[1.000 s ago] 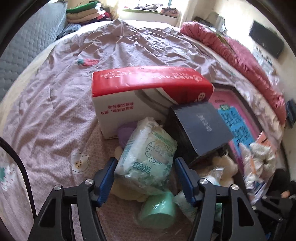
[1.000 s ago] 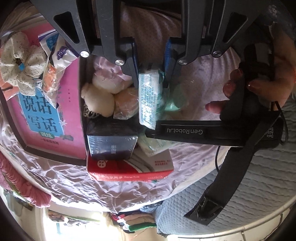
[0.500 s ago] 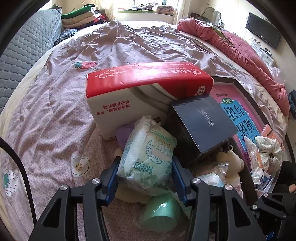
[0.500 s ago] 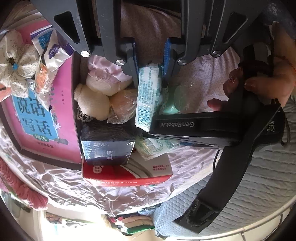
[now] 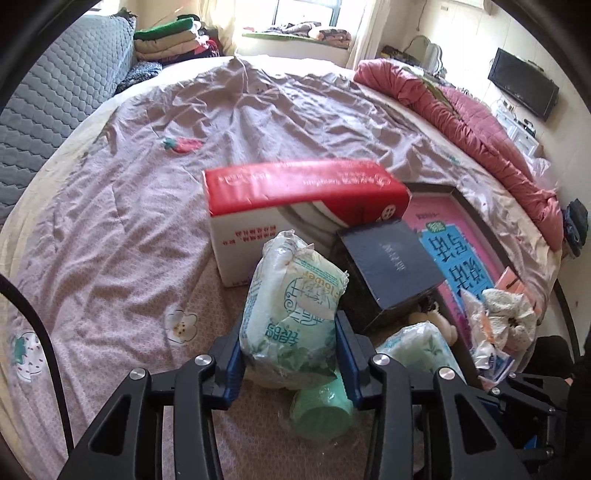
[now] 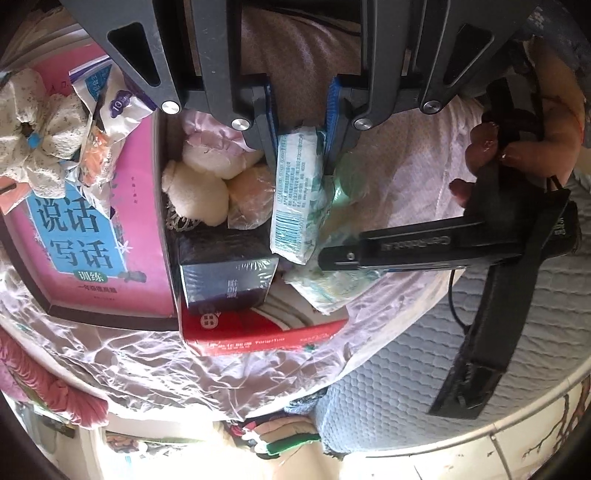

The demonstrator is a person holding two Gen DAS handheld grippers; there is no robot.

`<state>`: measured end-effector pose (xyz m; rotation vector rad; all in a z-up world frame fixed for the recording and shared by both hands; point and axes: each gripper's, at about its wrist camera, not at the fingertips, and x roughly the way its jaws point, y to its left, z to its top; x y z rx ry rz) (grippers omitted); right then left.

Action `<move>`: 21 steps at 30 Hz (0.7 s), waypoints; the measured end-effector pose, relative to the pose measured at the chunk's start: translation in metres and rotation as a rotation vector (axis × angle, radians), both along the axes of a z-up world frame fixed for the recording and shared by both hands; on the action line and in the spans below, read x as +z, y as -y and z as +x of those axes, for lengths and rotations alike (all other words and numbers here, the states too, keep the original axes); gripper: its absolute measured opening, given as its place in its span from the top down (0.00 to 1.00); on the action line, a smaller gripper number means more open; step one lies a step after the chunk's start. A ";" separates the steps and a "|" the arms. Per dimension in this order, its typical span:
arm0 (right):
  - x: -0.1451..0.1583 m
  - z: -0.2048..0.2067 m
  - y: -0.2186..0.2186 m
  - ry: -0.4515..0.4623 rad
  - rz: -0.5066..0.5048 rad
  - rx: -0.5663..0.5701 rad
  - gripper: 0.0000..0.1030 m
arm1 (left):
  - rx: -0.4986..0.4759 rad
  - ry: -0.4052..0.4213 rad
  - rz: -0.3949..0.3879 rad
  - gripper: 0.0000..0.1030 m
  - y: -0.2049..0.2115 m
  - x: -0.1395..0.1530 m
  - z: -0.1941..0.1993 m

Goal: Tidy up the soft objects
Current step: 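Grasp the small white-blue wipes packet with the right tool while the left tool grasps the white-green packet, then carry both wipe packets up and over the pink tray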

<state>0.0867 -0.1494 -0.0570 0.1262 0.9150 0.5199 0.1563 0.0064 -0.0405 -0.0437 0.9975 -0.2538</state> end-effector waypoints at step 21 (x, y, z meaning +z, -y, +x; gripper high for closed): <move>0.053 -0.019 0.046 0.113 0.010 -0.115 0.79 | -0.025 0.109 -0.027 0.58 0.020 0.056 -0.037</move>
